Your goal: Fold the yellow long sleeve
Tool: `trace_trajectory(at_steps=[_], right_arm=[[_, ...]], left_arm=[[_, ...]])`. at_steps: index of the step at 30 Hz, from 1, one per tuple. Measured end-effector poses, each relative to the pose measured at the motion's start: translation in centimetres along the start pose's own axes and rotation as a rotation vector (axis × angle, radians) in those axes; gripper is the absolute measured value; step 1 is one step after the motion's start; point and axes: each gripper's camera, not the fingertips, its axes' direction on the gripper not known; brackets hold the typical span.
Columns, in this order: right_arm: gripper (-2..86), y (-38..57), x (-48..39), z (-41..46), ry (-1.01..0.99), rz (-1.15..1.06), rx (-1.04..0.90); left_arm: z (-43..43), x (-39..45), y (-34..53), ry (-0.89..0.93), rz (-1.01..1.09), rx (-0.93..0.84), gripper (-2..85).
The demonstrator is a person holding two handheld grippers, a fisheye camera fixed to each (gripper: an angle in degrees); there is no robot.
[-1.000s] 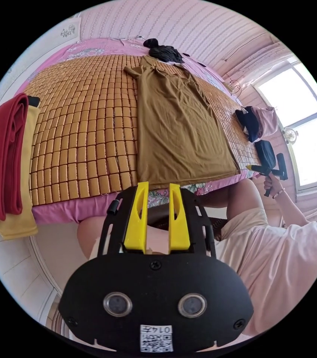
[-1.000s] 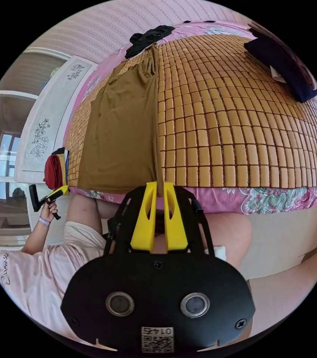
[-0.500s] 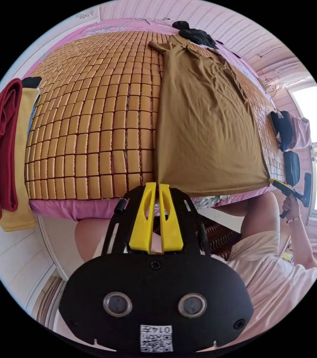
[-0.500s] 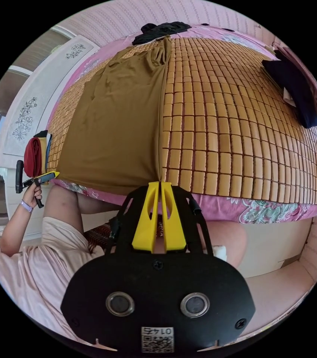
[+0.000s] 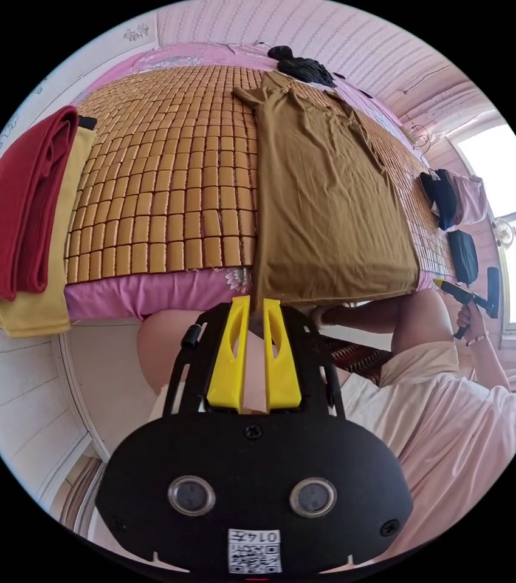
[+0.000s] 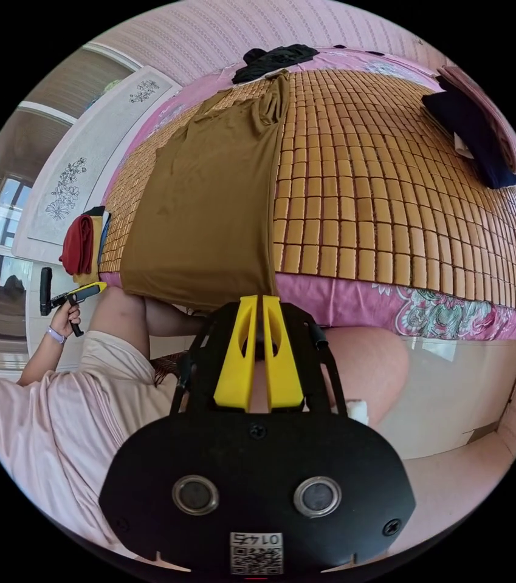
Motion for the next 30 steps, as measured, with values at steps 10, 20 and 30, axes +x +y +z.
trace_trajectory(at_steps=[10,20,30], right_arm=[[6.1,-5.7,0.7,-3.4,0.075,-0.039,0.095],[10.2,-31.3,-2.4,-0.6,0.249,-0.178,0.189],[-0.4,-39.3,2.3,2.0,0.216,0.043,0.144]], left_arm=[[0.4,2.0,-5.7,0.053,0.095,0.145,4.5],[9.5,8.2,-17.6,0.074,0.243,0.153,4.9],[14.3,7.2,-21.4,0.128,0.209,0.056,3.2]])
